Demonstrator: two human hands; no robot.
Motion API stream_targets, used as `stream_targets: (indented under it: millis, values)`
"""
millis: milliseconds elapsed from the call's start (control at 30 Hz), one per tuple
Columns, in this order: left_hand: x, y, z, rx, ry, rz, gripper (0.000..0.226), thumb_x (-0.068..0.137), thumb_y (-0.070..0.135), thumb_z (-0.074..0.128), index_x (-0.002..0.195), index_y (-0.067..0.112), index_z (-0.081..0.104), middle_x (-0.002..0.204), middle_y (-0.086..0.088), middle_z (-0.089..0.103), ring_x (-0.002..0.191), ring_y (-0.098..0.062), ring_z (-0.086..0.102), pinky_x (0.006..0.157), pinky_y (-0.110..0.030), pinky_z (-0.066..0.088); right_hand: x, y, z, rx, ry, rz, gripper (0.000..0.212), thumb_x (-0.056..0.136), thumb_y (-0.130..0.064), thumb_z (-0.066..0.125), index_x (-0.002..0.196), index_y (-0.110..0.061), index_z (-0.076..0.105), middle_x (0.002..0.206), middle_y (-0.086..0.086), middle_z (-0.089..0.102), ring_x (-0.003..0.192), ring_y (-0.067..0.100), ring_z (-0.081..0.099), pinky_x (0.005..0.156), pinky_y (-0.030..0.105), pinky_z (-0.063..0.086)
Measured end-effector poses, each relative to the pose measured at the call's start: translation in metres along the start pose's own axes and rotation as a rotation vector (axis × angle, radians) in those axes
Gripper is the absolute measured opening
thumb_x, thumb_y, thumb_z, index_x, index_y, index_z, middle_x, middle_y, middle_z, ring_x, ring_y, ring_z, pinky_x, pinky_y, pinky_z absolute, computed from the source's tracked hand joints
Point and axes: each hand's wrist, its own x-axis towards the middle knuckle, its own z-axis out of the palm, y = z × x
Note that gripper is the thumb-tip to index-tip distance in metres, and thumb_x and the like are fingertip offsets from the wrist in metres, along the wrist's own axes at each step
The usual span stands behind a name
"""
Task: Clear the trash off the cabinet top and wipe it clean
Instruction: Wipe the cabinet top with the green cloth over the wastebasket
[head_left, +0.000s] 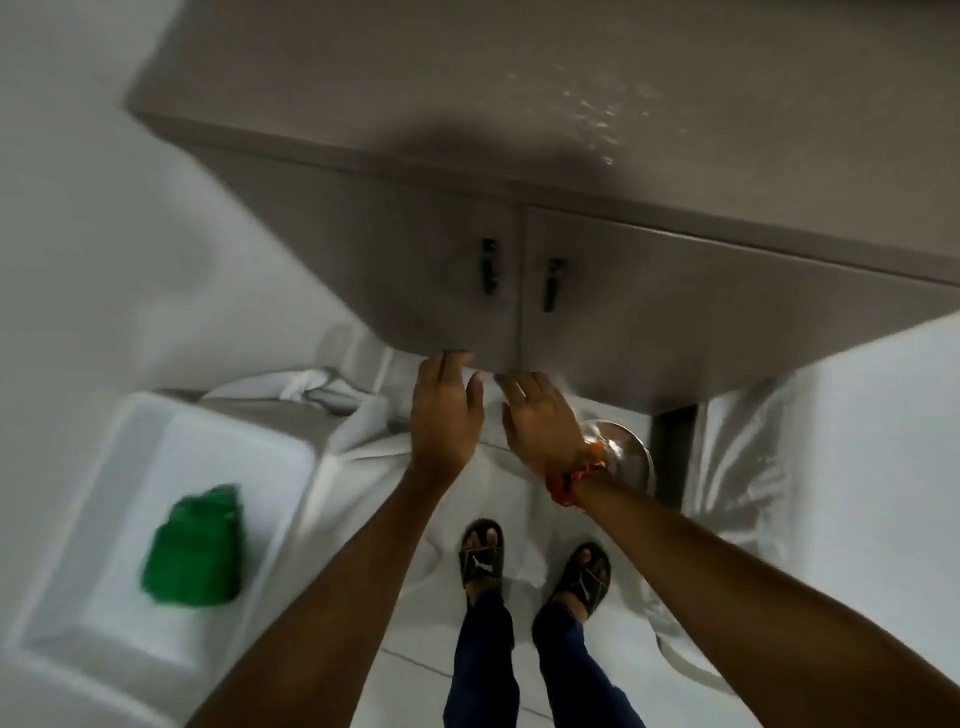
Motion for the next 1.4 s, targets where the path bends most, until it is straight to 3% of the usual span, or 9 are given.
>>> stream_targets:
  millis: [133,300,433,600,800,1000,1133,1267,1400]
  values:
    - [-0.014,-0.039,-0.100,0.131,0.243,-0.194,0.032,0.099,0.025,0.056,0.125,0.007,0.058,0.123,-0.013,0.064,0.113,-0.027,0.057,0.100,-0.039,0.050,0.020,-0.095,-0.009,-0.061,-0.050,-0.350,0.055,0.091,-0.013,0.065,0.143,-0.007,0.048,0.147,0.017,0.050,0.136,0.033,0.047,0.113,0.047,0.039]
    - [-0.079,-0.101,-0.174,0.286,0.132,-0.566,0.062,0.098,0.040,0.055,0.147,0.005,0.040,0.156,-0.016,0.041,0.142,-0.033,0.040,0.119,-0.043,0.035,0.013,-0.185,-0.007,-0.097,-0.133,-0.671,0.056,0.091,-0.013,0.061,0.144,-0.007,0.046,0.150,0.016,0.047,0.138,0.030,0.046,0.114,0.044,0.040]
    - [-0.130,-0.131,-0.188,0.300,0.119,-0.740,0.081,0.097,0.053,0.050,0.156,0.006,0.018,0.166,-0.017,0.017,0.151,-0.037,0.023,0.122,-0.052,0.028,0.003,-0.214,-0.005,-0.116,-0.173,-0.698,0.066,0.081,-0.004,0.062,0.144,-0.006,0.045,0.152,0.018,0.042,0.141,0.031,0.041,0.116,0.040,0.034]
    - [-0.154,-0.147,-0.180,0.269,-0.044,-0.827,0.110,0.087,0.061,0.061,0.157,0.006,-0.002,0.168,-0.014,-0.002,0.156,-0.034,0.000,0.126,-0.053,0.010,0.003,-0.209,-0.005,-0.167,-0.172,-0.722,0.061,0.091,-0.011,0.054,0.149,-0.002,0.037,0.158,0.018,0.033,0.145,0.029,0.034,0.119,0.038,0.029]
    - [-0.145,-0.164,-0.190,0.306,-0.090,-0.728,0.085,0.090,0.003,0.056,0.157,0.006,0.005,0.168,-0.016,0.006,0.155,-0.034,0.002,0.121,-0.065,0.016,0.005,-0.207,-0.010,-0.211,-0.206,-0.760,0.061,0.095,-0.019,0.054,0.149,0.000,0.035,0.158,0.020,0.031,0.145,0.031,0.034,0.116,0.042,0.037]
    - [-0.117,-0.128,-0.208,0.391,0.052,-0.570,0.072,0.093,-0.009,0.043,0.156,0.004,0.012,0.167,-0.019,0.010,0.155,-0.034,0.004,0.117,-0.070,0.018,0.003,-0.199,-0.024,-0.265,-0.194,-0.690,0.059,0.100,-0.025,0.045,0.152,0.000,0.030,0.159,0.019,0.029,0.147,0.031,0.029,0.118,0.042,0.034]
    - [-0.068,-0.057,-0.207,0.392,0.153,-0.229,0.076,0.086,0.000,0.035,0.158,0.006,0.010,0.167,-0.018,0.009,0.156,-0.034,0.002,0.123,-0.064,0.008,0.009,-0.163,-0.048,-0.223,-0.197,-0.572,0.064,0.095,-0.018,0.057,0.150,0.002,0.031,0.157,0.021,0.031,0.145,0.033,0.033,0.119,0.045,0.032]
    - [-0.040,0.009,-0.153,0.406,-0.012,0.105,0.074,0.092,0.009,0.043,0.157,0.003,0.009,0.166,-0.022,0.011,0.155,-0.038,0.005,0.122,-0.064,0.014,0.004,-0.099,-0.065,-0.205,-0.170,-0.380,0.066,0.099,-0.019,0.049,0.156,-0.004,0.019,0.163,0.016,0.017,0.151,0.031,0.018,0.122,0.036,0.007]
    - [-0.036,0.044,-0.074,0.393,-0.293,0.127,0.075,0.093,0.003,0.041,0.157,0.004,0.002,0.167,-0.019,0.000,0.155,-0.034,-0.003,0.124,-0.059,0.012,-0.028,-0.014,-0.058,-0.221,-0.173,-0.167,0.063,0.103,-0.024,0.042,0.156,-0.005,0.015,0.164,0.016,0.010,0.152,0.031,0.011,0.119,0.034,0.002]
